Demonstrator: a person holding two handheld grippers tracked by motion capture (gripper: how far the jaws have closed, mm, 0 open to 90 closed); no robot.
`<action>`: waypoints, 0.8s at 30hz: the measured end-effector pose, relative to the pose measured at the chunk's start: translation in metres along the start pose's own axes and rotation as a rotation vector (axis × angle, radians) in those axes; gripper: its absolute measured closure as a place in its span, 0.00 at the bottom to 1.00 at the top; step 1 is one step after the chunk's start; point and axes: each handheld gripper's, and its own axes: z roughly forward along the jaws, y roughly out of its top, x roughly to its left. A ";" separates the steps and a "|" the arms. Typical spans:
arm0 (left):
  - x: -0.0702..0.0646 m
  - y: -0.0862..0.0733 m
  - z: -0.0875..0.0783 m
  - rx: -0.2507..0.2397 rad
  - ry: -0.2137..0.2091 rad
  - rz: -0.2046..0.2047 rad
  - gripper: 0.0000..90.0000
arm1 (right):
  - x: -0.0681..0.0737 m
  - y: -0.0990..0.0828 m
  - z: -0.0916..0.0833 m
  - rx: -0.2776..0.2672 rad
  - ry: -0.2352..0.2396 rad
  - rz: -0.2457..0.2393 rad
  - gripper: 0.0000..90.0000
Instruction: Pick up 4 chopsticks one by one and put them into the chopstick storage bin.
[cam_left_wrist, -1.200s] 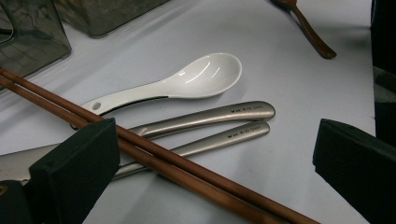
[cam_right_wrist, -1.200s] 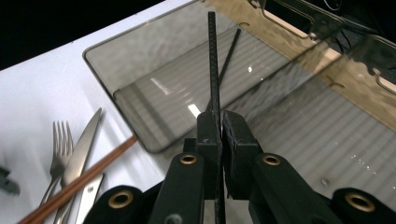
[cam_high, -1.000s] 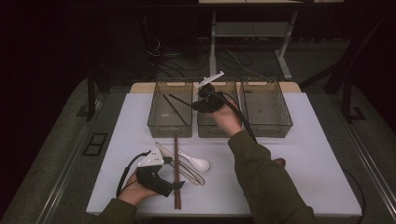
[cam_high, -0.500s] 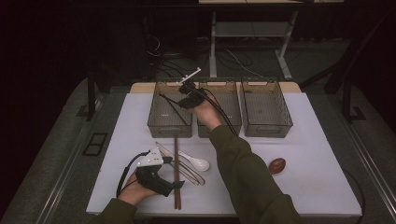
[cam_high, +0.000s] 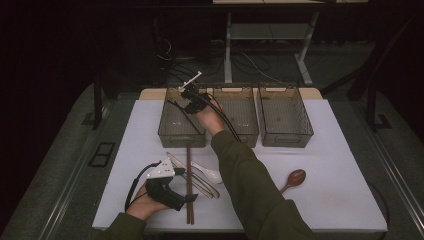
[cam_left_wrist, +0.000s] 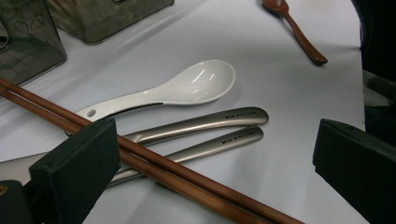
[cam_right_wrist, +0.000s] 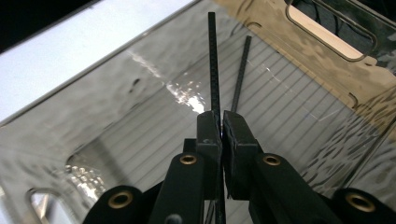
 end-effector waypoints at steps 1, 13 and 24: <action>0.000 0.000 0.000 -0.002 -0.001 -0.002 0.00 | 0.000 0.000 0.001 -0.007 0.001 0.008 0.94; 0.000 0.000 0.001 0.001 0.002 0.007 0.00 | -0.011 -0.001 -0.011 -0.036 0.060 0.032 0.66; 0.000 -0.001 0.001 0.015 0.012 0.003 0.00 | -0.016 -0.025 -0.044 -0.116 0.101 -0.009 0.42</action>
